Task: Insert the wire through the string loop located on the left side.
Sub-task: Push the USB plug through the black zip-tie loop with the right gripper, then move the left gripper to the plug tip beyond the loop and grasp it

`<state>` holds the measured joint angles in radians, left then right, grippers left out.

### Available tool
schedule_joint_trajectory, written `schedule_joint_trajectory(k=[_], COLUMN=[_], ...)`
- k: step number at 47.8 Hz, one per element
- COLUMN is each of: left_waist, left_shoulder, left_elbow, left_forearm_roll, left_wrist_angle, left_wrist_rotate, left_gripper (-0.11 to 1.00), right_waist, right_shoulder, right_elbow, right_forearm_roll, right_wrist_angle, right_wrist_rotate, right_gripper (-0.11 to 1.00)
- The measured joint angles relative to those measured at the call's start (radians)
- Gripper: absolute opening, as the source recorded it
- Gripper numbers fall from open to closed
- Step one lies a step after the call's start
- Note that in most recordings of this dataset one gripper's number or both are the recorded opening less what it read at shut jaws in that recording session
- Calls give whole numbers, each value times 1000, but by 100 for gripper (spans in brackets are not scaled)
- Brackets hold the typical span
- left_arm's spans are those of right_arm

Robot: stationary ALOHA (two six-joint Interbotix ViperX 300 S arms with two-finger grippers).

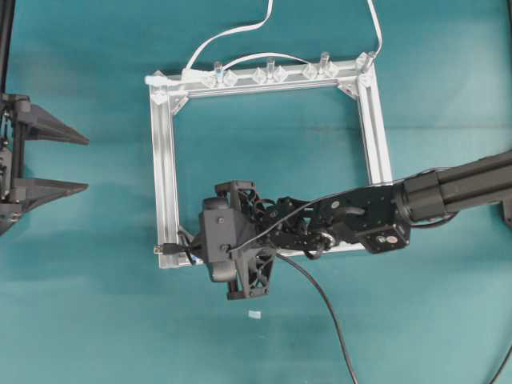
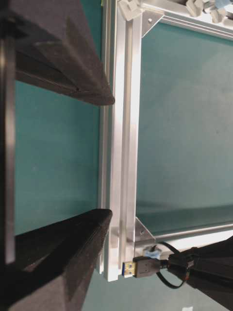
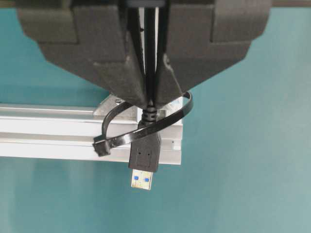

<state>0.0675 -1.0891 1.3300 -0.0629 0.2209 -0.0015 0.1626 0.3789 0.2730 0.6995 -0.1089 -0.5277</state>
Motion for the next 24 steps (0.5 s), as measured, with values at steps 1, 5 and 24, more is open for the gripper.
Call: schedule_joint_trajectory(k=[1, 5, 24], left_waist=[0, -15, -179], left_shoulder=[0, 0, 107], left_elbow=[2, 0, -12], left_forearm_roll=[0, 0, 0], left_wrist_angle=[0, 3, 8], left_wrist_rotate=[0, 0, -103], left_gripper=[87, 87, 87], right_waist=[0, 0, 0], right_shoulder=[0, 0, 0], right_elbow=[2, 2, 2], right_forearm_roll=[0, 0, 0], right_wrist_angle=[2, 2, 2], right_wrist_rotate=[2, 0, 0], right_gripper=[7, 7, 7])
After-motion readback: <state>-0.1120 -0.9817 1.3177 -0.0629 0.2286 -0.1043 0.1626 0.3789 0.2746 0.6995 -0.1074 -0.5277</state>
